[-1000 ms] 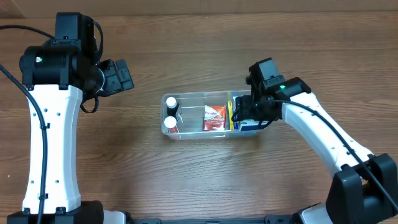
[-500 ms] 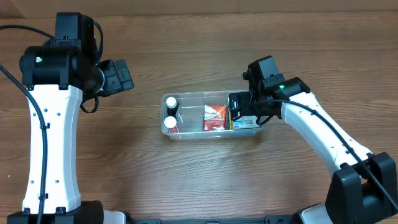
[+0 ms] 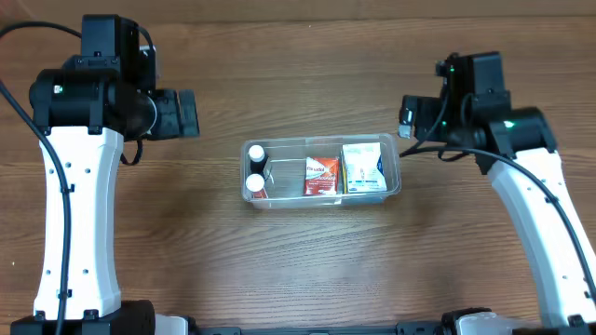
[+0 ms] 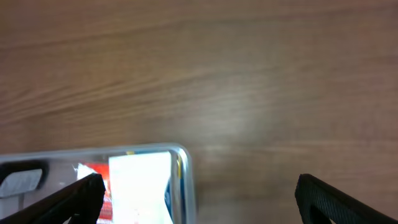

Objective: Pack container

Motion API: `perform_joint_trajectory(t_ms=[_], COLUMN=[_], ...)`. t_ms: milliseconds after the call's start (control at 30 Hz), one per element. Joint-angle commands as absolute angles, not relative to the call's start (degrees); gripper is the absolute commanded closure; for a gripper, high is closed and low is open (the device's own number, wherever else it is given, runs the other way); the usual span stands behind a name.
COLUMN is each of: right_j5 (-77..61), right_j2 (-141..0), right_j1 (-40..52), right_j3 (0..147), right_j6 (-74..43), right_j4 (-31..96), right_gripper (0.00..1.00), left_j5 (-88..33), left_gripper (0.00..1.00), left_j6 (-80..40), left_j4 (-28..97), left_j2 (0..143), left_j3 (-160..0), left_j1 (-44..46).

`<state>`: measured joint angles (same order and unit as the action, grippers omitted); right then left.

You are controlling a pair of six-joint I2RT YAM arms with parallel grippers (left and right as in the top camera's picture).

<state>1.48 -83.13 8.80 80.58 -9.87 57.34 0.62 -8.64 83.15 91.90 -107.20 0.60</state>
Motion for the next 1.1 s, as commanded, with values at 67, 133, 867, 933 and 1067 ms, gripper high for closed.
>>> perform_joint_trajectory(t_ms=[67, 133, 867, 933, 1067], right_j5=[1.19, 0.93, 0.80, 0.78, 4.73], right_j2=[-66.15, -56.21, -34.83, -34.26, -24.16], right_j1=[8.56, 8.62, 8.60, 8.60, 8.49], right_j3=[75.26, 65.71, 49.08, 49.04, 46.96], right_j6=[-13.06, -13.54, -13.54, -13.54, -13.30], right_j4=[58.87, 55.96, 57.39, 57.52, 57.23], right_gripper=[0.00, 0.00, 0.00, 0.00, 0.00], left_j5=[0.40, 2.87, 9.41, 9.41, 9.41], left_gripper=[0.00, 0.00, 0.00, 0.00, 0.00], left_j6=[-5.10, -6.48, -8.12, -8.12, -8.12], left_j4=[83.42, 80.16, 74.98, 74.98, 74.98], left_j2=[85.58, 77.73, 40.56, 40.56, 40.56], left_j3=[-107.18, -102.24, -61.10, -61.10, -61.10], left_j1=[3.66, 7.33, 11.75, 11.75, 11.75])
